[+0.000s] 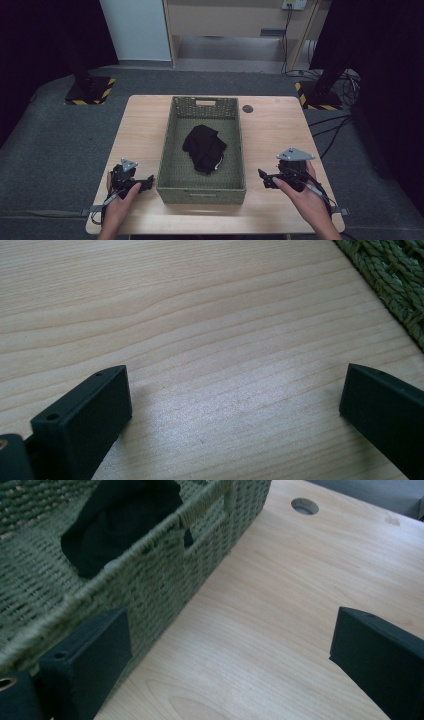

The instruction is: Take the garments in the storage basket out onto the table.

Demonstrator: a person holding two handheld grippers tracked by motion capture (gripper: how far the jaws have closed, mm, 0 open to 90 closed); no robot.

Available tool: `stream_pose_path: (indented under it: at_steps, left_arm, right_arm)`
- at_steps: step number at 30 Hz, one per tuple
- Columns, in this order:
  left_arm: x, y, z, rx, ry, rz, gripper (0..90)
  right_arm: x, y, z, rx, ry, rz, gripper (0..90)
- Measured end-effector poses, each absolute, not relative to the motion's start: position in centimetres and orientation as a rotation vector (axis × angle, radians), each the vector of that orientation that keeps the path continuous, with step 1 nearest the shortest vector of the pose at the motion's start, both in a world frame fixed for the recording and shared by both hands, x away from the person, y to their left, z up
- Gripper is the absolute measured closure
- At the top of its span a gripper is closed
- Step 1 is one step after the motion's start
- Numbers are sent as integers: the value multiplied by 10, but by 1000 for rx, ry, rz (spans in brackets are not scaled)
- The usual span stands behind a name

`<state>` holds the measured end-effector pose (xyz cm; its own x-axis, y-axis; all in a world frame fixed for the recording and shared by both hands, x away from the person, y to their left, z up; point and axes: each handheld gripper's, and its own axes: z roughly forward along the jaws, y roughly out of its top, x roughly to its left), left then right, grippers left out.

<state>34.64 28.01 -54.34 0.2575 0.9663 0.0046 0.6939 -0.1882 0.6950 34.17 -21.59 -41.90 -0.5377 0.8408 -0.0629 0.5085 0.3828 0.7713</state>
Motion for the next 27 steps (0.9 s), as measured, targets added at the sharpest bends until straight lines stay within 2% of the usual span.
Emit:
stream_pose_path:
  at_steps: [27]
  left_arm:
    - [346,280,-543,1957,1501,612,0]
  right_arm:
    - [355,-162,-373,1048,2260,1027,27]
